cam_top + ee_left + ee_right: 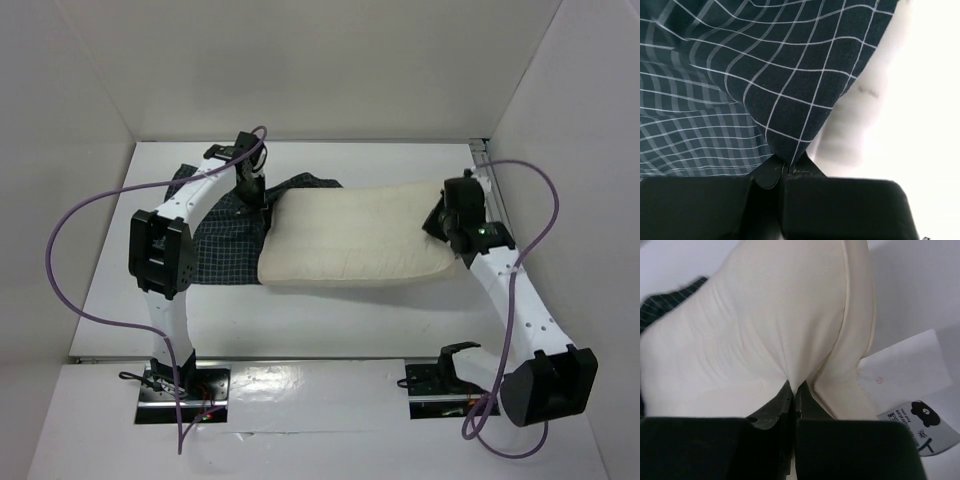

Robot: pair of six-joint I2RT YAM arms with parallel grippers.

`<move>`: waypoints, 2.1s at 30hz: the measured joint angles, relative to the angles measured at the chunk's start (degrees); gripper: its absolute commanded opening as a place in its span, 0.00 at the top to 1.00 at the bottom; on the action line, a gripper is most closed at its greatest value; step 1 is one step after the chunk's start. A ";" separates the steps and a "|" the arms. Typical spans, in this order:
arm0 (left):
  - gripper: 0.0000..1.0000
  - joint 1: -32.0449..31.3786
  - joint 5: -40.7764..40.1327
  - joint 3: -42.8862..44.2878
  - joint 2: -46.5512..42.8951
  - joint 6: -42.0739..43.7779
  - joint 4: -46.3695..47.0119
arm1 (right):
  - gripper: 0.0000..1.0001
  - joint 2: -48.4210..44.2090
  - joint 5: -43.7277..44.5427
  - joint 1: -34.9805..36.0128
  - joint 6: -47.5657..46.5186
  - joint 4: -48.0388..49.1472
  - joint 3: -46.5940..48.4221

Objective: Put the pillow into the pillowcase

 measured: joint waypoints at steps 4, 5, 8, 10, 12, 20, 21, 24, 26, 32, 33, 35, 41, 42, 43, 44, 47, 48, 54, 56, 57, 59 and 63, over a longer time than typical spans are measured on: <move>1.00 0.00 0.70 0.00 0.31 0.02 0.09 | 1.00 6.91 -0.11 -0.44 -5.33 2.58 12.52; 1.00 -0.02 0.83 0.02 0.48 0.02 0.15 | 1.00 8.52 -0.09 -0.50 -6.43 3.67 13.62; 1.00 0.00 1.29 0.92 2.49 0.02 0.09 | 0.85 14.45 -0.07 -1.14 -9.75 7.30 14.05; 1.00 -0.04 1.55 1.77 4.07 0.02 0.02 | 0.44 19.12 0.31 -1.75 -10.82 8.20 14.08; 1.00 -0.09 1.64 2.62 5.55 0.02 -0.04 | 0.26 23.87 1.90 -2.25 -12.15 7.98 14.97; 0.40 -0.09 0.31 8.22 7.65 -0.61 -0.76 | 0.14 22.01 3.34 12.35 -14.10 7.58 15.30; 0.33 0.00 -0.13 8.37 7.48 -1.05 -0.63 | 0.14 20.96 3.67 16.68 -14.82 7.87 15.30; 0.23 0.74 -0.90 7.50 6.01 -2.34 -0.63 | 0.13 19.45 2.86 28.59 -16.44 8.79 15.26; 0.23 2.27 -0.98 5.18 3.32 -3.50 -0.31 | 0.12 19.78 2.23 34.67 -17.46 9.84 15.02; 0.24 8.57 -0.85 -9.44 -12.74 -6.86 2.73 | 0.13 28.44 3.98 42.45 -19.26 14.03 15.04; 0.25 8.94 -0.42 -13.18 -16.33 -7.76 4.00 | 0.21 30.91 4.26 43.01 -19.47 14.60 15.04; 0.26 8.68 0.87 -20.76 -23.23 -8.98 6.01 | 0.43 35.69 4.31 43.47 -20.06 15.69 15.06; 0.25 6.08 5.46 -42.18 -38.97 -12.24 12.66 | 1.00 39.47 3.41 42.69 -20.68 17.18 15.06; 0.25 5.70 5.81 -45.03 -40.98 -12.63 13.62 | 1.00 39.17 3.21 42.69 -20.74 17.33 15.06; 0.24 5.60 6.19 -47.19 -42.64 -13.16 14.05 | 1.00 38.93 3.02 42.69 -20.79 17.33 15.06; 0.24 5.57 6.54 -48.83 -44.00 -13.86 14.62 | 1.00 38.71 2.95 42.69 -20.87 17.31 15.06; 0.21 4.98 7.37 -52.68 -47.41 -15.65 17.53 | 1.00 37.97 2.95 42.40 -20.94 17.07 15.06; 0.21 4.46 7.48 -53.37 -48.19 -16.17 18.23 | 1.00 37.73 2.97 42.29 -20.94 17.00 15.06; 0.21 2.60 7.37 -53.70 -52.00 -17.29 18.93 | 1.00 36.41 3.06 41.05 -20.24 16.85 15.02; 0.21 2.51 7.21 -53.70 -53.81 -17.53 17.99 | 1.00 35.95 3.69 40.48 -19.61 16.81 15.02; 0.21 2.51 7.15 -53.70 -55.08 -17.94 17.31 | 1.00 35.76 4.15 40.17 -19.41 16.81 15.02; 0.21 2.51 7.08 -53.70 -57.11 -18.32 16.31 | 1.00 35.60 4.79 39.60 -19.21 16.76 15.02; 0.13 2.51 6.38 -53.68 -59.60 -18.40 14.69 | 1.00 35.47 5.60 38.86 -18.75 16.46 15.02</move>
